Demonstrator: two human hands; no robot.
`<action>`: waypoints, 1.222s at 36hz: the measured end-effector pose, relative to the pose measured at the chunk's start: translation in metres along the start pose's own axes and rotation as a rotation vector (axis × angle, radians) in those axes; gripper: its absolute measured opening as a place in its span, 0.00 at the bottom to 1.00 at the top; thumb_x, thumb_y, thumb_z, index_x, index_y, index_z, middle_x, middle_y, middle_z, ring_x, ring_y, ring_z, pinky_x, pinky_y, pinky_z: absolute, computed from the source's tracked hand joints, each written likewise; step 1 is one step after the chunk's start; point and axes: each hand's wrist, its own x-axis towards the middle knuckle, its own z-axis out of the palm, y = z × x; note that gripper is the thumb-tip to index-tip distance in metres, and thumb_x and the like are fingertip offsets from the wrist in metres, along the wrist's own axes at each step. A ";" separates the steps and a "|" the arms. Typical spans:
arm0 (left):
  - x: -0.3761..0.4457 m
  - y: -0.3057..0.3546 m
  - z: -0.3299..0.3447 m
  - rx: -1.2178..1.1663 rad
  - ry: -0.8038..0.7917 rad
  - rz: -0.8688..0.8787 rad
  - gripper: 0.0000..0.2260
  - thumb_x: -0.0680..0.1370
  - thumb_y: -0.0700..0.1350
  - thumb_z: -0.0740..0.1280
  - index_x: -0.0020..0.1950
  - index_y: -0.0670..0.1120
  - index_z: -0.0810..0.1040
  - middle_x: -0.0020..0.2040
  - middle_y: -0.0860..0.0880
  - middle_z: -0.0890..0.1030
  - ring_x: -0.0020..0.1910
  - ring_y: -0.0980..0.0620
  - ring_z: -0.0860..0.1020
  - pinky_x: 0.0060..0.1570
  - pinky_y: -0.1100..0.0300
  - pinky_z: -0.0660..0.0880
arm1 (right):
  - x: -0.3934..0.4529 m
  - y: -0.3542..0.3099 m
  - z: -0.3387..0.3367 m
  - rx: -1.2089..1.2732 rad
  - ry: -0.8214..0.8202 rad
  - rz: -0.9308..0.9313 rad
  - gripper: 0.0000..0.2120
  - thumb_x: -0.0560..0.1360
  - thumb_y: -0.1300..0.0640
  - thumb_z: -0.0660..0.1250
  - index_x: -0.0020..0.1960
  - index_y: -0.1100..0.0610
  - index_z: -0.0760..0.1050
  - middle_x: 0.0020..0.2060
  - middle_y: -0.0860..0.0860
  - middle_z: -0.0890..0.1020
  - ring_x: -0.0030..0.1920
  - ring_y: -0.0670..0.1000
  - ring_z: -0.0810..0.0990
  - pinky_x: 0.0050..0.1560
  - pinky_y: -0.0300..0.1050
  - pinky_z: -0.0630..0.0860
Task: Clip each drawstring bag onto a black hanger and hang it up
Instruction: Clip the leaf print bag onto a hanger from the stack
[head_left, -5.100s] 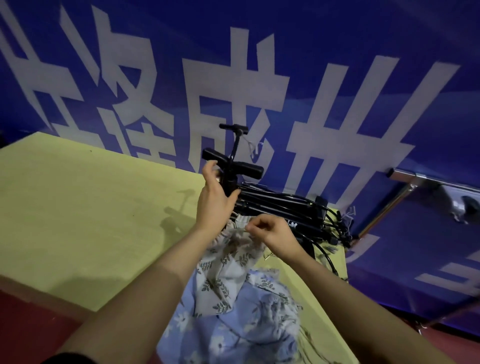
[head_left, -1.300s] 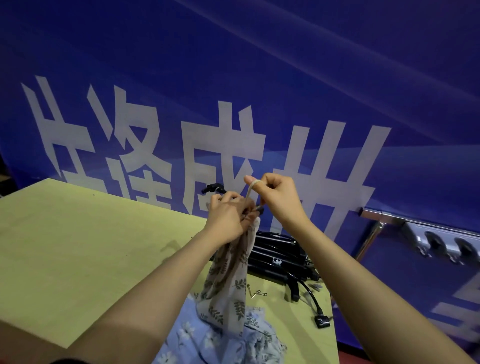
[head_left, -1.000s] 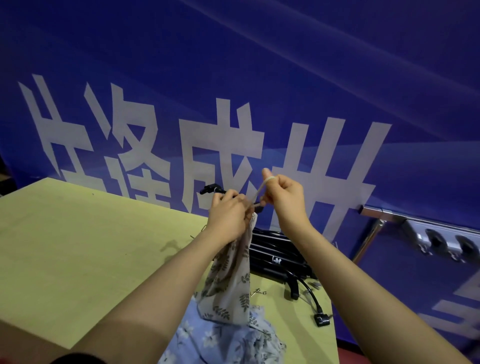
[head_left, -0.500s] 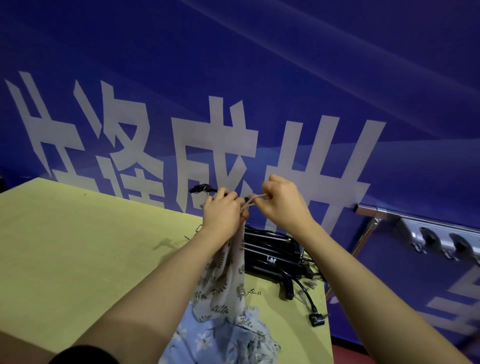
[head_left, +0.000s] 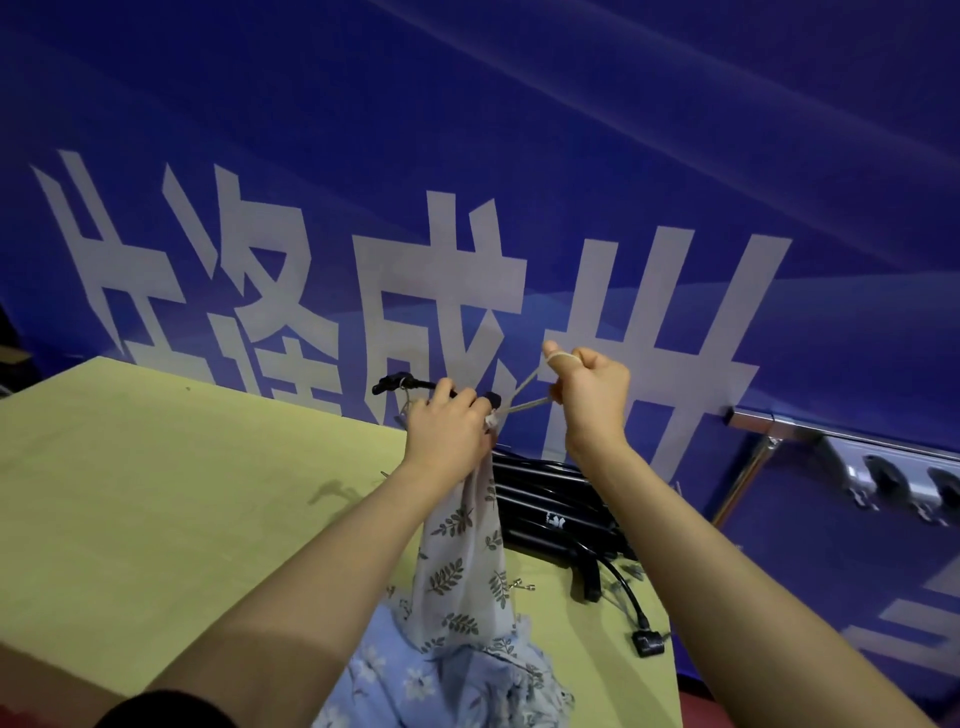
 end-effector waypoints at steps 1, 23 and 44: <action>0.000 -0.002 0.000 0.016 -0.001 0.008 0.19 0.78 0.58 0.58 0.62 0.48 0.73 0.61 0.51 0.75 0.66 0.48 0.66 0.55 0.52 0.68 | 0.001 0.000 0.000 -0.026 -0.027 -0.038 0.18 0.75 0.58 0.69 0.29 0.59 0.66 0.23 0.51 0.65 0.28 0.49 0.65 0.32 0.40 0.71; -0.006 -0.009 -0.036 0.129 0.167 -0.038 0.13 0.79 0.52 0.57 0.54 0.47 0.76 0.49 0.48 0.78 0.52 0.44 0.75 0.37 0.55 0.66 | -0.005 -0.020 0.008 0.077 -0.074 -0.150 0.20 0.74 0.56 0.70 0.29 0.56 0.64 0.24 0.49 0.67 0.31 0.49 0.69 0.39 0.41 0.74; 0.006 0.069 -0.074 0.065 0.126 0.002 0.18 0.81 0.54 0.52 0.61 0.44 0.74 0.59 0.45 0.76 0.59 0.42 0.72 0.55 0.51 0.64 | -0.013 -0.068 -0.056 0.371 -0.063 -0.038 0.08 0.76 0.56 0.68 0.44 0.60 0.81 0.38 0.55 0.82 0.35 0.51 0.81 0.40 0.43 0.81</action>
